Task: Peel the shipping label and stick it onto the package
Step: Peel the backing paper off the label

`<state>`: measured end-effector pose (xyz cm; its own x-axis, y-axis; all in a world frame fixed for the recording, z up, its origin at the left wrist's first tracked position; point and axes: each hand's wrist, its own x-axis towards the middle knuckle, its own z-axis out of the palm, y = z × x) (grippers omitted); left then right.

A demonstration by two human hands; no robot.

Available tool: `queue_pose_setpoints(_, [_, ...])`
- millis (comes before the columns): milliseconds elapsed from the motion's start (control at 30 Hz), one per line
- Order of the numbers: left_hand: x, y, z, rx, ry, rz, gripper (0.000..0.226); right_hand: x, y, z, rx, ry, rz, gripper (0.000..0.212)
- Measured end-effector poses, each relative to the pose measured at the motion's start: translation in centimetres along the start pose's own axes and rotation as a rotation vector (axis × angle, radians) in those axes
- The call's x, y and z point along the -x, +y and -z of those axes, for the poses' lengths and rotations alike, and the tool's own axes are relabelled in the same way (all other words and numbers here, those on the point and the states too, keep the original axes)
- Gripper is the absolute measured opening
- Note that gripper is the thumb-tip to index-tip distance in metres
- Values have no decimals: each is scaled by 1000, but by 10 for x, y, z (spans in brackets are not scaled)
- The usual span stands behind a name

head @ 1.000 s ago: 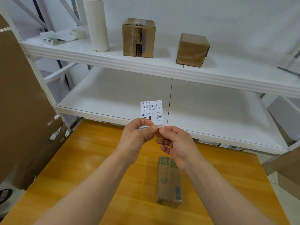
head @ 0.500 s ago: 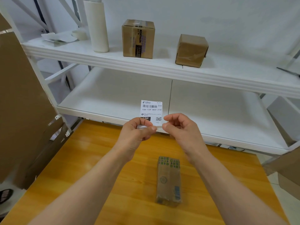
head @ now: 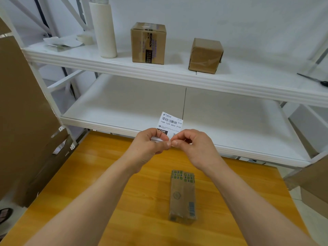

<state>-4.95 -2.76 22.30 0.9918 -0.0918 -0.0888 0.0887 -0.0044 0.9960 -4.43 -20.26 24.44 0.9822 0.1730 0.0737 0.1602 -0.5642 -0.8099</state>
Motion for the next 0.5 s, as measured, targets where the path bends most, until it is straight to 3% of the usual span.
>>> queue_pose_setpoints(333, [-1, -5, -5, 35, 33, -36, 60, 6, -2, -2, -77, -5, -48, 10])
queue_pose_setpoints(500, [-2, -6, -7, 136, 44, 7, 59, 5, -2, -1, -119, 16, -67, 8])
